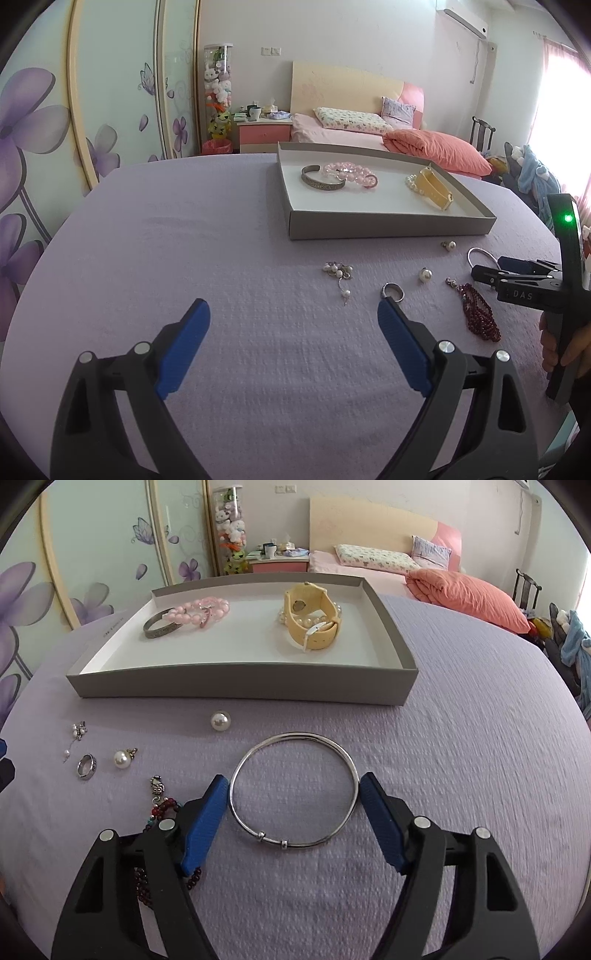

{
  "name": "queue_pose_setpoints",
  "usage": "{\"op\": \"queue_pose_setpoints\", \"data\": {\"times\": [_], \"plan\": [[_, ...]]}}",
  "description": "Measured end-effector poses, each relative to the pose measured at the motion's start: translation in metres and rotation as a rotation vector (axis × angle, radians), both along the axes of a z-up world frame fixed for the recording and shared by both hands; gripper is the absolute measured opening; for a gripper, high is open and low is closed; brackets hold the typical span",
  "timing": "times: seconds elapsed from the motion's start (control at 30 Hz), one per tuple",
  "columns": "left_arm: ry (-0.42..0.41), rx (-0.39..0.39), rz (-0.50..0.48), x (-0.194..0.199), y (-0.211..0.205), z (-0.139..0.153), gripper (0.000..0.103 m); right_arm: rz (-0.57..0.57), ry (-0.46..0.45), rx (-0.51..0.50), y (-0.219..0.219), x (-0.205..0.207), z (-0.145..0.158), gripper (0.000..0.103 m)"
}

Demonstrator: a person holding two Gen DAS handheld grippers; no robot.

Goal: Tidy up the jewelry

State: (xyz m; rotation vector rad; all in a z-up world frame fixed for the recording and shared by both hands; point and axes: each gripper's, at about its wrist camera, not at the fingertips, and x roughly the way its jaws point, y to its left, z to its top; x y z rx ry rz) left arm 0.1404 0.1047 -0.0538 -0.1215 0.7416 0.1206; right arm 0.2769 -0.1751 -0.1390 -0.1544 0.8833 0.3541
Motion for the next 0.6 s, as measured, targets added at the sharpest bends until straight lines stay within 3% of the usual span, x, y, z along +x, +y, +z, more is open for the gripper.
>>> {"op": "queue_pose_setpoints", "data": {"times": [0.33, 0.47, 0.6], "plan": [[0.032, 0.066, -0.037, 0.019, -0.010, -0.005, 0.091, -0.044, 0.008, 0.053, -0.024, 0.004, 0.006, 0.073], [0.065, 0.099, -0.066, 0.035, -0.018, -0.011, 0.075, -0.055, 0.003, 0.078, -0.032, 0.006, 0.012, 0.073], [0.093, 0.084, -0.079, 0.048, -0.022, -0.019, 0.062, -0.060, 0.003, 0.092, -0.036, 0.011, 0.014, 0.073]]}}
